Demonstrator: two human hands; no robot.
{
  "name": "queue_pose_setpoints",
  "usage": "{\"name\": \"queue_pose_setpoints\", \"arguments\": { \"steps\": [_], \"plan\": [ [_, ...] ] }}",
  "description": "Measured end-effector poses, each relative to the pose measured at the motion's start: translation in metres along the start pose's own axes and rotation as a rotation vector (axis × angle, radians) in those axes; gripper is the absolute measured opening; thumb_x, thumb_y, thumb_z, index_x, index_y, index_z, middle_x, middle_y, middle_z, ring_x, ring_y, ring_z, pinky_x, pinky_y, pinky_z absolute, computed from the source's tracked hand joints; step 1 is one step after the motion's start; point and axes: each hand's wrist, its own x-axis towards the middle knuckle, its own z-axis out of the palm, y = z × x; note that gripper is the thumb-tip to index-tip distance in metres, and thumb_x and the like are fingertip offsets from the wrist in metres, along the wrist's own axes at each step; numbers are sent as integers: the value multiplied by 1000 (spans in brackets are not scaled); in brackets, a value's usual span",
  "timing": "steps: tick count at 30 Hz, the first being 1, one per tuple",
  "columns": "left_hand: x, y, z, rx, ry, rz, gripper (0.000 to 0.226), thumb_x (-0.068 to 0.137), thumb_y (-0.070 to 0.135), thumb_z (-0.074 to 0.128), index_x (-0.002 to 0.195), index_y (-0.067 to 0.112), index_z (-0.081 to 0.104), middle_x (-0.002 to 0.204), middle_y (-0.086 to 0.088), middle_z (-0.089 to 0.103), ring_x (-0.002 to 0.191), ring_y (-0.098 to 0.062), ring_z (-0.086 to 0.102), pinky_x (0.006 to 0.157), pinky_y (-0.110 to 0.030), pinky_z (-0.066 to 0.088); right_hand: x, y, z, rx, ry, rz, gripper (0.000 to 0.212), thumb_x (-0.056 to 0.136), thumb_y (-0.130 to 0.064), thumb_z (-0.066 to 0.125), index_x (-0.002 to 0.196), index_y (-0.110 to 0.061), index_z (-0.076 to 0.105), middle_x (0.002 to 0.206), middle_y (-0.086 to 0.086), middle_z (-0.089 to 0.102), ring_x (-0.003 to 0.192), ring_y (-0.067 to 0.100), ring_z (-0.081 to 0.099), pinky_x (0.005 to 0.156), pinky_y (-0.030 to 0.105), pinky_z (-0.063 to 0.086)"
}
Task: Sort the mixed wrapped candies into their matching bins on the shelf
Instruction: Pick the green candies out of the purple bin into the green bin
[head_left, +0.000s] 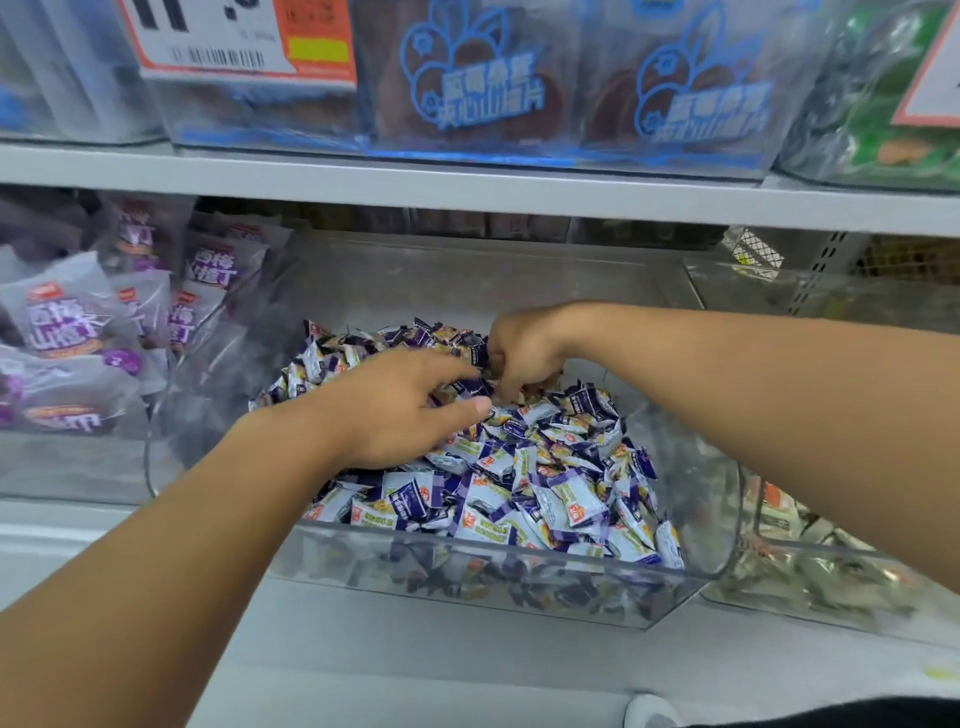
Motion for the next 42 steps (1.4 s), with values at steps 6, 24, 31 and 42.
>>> {"name": "queue_pose_setpoints", "arguments": {
  "steps": [6,24,31,42],
  "plan": [
    [4,-4,0,187,-252,-41,55,84,79,34,119,47,61,122,18,62,116,-11,52,114,-41,29,-8,16,-6,202,37,-15,17,96,-14,56,102,-4,68,95,14,70,73,24,69,63,32,61],
    [-18,-13,-17,164,-162,-122,34,89,65,50,107,44,71,105,19,69,98,-8,58,92,-28,38,1,-16,19,-153,195,-215,33,77,-40,79,79,-7,75,66,4,60,60,20,52,56,26,42],
    [-14,-2,-11,-270,301,-237,45,85,66,51,94,24,67,74,6,68,66,-9,63,61,-29,49,-32,15,-21,767,-131,-337,13,88,-22,68,82,-11,64,58,-4,48,40,4,32,40,18,17],
    [4,5,-10,-254,440,-266,18,90,28,67,102,16,59,83,0,66,70,-16,63,58,-31,49,-20,17,-14,329,92,-170,31,84,-38,76,90,-8,75,51,-6,47,43,10,35,47,22,30]
  ]
}}
